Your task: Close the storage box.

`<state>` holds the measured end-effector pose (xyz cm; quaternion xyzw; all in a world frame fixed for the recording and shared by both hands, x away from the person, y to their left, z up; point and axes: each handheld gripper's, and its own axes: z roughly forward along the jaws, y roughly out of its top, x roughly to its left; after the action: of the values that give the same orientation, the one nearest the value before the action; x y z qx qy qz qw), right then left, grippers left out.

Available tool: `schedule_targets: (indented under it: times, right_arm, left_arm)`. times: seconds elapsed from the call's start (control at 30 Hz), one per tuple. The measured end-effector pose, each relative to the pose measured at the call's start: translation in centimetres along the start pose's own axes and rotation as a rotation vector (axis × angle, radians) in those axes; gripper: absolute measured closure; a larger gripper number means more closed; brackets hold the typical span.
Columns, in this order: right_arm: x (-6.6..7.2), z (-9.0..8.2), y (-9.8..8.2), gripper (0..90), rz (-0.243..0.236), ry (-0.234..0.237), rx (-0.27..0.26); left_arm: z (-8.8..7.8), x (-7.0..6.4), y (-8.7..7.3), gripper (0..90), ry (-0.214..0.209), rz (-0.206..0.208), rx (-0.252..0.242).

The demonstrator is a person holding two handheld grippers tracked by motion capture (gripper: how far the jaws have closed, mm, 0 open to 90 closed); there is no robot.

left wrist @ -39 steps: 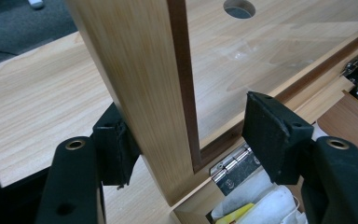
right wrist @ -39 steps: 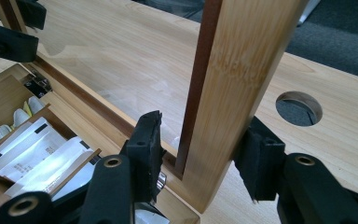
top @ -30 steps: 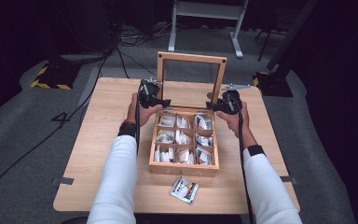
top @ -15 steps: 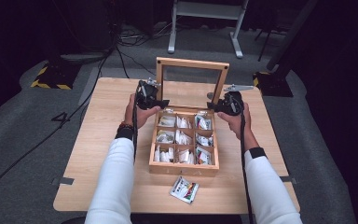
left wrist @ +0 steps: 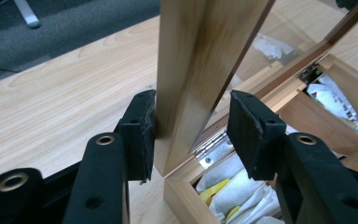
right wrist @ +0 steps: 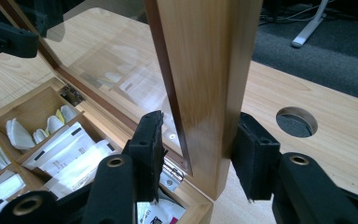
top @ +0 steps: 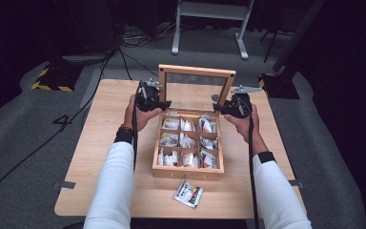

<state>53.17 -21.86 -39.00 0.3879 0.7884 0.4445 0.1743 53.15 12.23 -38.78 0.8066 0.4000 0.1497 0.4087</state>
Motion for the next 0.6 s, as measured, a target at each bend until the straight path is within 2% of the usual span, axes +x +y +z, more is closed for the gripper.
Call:
schedule_targets:
  times: [0.13, 0.27, 0.6]
  right_arm:
    - [0.1, -0.3, 0.1, 56.9, -0.002, -0.003, -0.006]
    - [0.3, -0.6, 0.2, 56.8, -0.015, -0.002, -0.006]
    - [0.8, -1.7, 0.5, 56.7, -0.045, 0.005, -0.024]
  left_arm:
    - [-0.8, 0.0, 0.1, 55.8, 0.0, 0.006, -0.02]
    - [-1.3, -0.3, 0.3, 57.1, 0.01, 0.024, -0.018]
    - [-2.5, -0.8, 0.6, 57.0, 0.002, 0.063, -0.02]
